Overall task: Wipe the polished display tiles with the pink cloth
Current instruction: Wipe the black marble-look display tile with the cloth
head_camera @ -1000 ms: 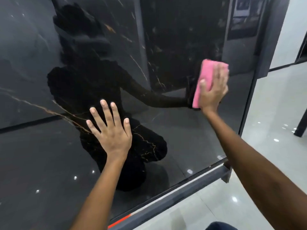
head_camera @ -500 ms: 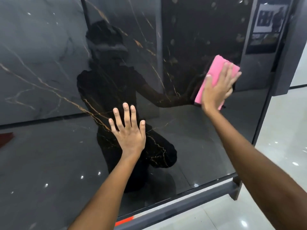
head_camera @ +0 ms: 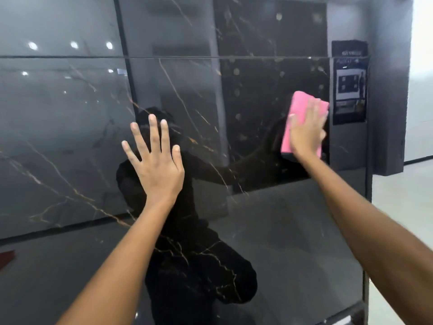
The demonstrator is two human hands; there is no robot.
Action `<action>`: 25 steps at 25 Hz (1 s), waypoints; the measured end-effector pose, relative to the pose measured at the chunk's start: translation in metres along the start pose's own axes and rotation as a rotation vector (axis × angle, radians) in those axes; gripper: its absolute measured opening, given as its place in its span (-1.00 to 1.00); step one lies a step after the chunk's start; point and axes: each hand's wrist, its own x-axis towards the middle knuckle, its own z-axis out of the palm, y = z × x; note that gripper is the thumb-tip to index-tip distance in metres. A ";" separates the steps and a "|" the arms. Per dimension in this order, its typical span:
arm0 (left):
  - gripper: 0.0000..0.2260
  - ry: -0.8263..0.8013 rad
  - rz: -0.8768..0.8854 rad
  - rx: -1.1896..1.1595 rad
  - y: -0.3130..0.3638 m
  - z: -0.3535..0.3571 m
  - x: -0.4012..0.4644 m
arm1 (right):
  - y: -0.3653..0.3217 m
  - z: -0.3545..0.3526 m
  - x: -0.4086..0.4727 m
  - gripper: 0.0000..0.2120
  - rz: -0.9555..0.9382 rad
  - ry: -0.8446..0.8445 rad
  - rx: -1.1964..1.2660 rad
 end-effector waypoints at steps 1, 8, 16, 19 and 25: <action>-0.47 -0.001 0.001 -0.005 0.000 0.000 0.000 | -0.010 0.016 -0.032 -0.37 -0.195 -0.002 0.021; -0.47 0.041 -0.001 -0.015 -0.002 -0.001 -0.001 | 0.011 -0.003 0.000 -0.39 -0.633 -0.083 -0.148; -0.48 0.066 0.003 0.002 -0.001 0.000 0.000 | -0.042 0.010 -0.041 -0.34 -1.334 -0.319 -0.334; -0.48 0.061 -0.005 -0.008 0.001 0.000 0.002 | -0.043 -0.013 0.039 -0.37 -0.593 -0.139 -0.196; -0.48 0.069 0.006 -0.015 -0.003 0.001 0.001 | -0.151 0.012 -0.033 -0.32 -0.702 -0.280 -0.193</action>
